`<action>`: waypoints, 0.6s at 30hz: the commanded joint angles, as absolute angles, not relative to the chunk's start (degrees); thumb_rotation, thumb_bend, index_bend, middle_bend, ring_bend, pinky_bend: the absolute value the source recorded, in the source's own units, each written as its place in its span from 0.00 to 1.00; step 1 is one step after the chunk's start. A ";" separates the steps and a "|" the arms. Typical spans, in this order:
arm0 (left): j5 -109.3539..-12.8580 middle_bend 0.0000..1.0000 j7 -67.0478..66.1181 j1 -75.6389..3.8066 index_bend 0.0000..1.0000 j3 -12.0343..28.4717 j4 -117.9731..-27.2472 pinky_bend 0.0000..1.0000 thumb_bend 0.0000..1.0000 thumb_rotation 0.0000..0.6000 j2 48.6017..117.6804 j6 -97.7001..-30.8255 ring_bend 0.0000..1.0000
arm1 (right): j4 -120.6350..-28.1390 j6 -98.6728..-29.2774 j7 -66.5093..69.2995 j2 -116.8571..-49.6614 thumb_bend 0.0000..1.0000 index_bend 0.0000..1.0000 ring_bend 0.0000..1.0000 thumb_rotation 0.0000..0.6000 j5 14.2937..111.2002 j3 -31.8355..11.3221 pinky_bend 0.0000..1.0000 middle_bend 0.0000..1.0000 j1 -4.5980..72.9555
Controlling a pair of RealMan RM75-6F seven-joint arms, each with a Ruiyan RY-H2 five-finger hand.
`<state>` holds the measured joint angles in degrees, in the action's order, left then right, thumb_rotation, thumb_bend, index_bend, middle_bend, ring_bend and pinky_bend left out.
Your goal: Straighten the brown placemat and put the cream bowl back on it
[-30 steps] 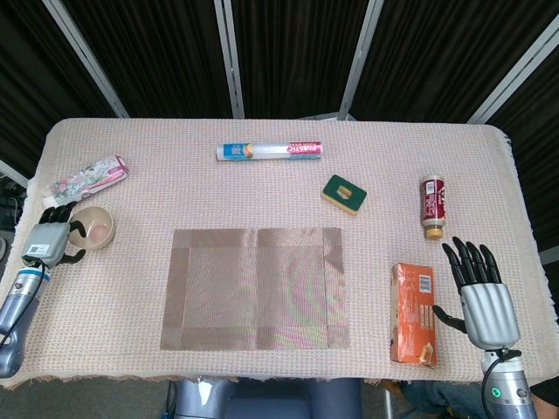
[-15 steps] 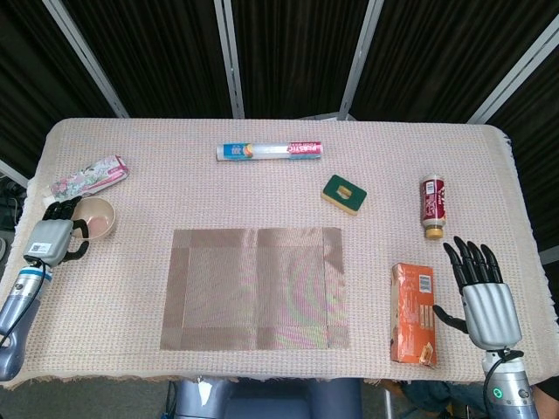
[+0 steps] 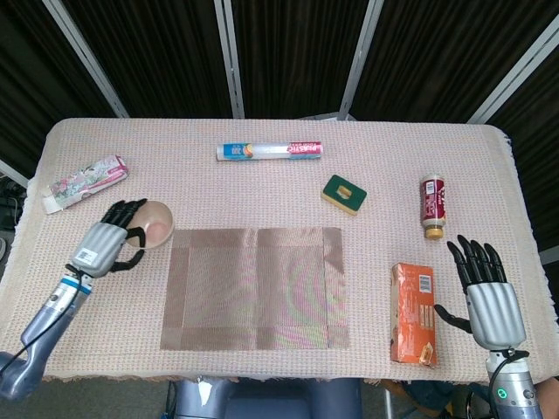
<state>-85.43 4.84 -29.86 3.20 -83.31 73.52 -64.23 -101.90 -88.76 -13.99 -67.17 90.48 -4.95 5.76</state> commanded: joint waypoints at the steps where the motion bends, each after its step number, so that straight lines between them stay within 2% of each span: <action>1: -89.26 0.00 -3.61 -33.13 0.64 2.25 -93.43 0.00 0.47 1.00 74.04 -61.75 0.00 | -101.73 -88.75 -13.78 -67.05 0.00 0.00 0.00 1.00 90.29 -5.09 0.00 0.00 5.78; 8: -87.21 0.00 -12.97 -35.51 0.64 1.66 -95.80 0.00 0.48 1.00 82.10 -56.60 0.00 | -101.35 -89.40 -12.98 -66.60 0.00 0.00 0.00 1.00 89.64 -5.60 0.00 0.00 5.47; 12: -84.82 0.00 -17.75 -36.42 0.65 2.05 -92.79 0.00 0.48 1.00 88.62 -54.96 0.00 | -100.87 -89.49 -12.53 -66.28 0.00 0.00 0.00 1.00 88.70 -5.96 0.00 0.00 5.27; 18: -82.12 0.00 -22.67 -37.09 0.65 2.67 -89.07 0.00 0.48 1.00 93.41 -54.36 0.00 | -100.68 -90.03 -11.72 -65.77 0.00 0.00 0.00 1.00 88.08 -6.31 0.00 0.00 4.89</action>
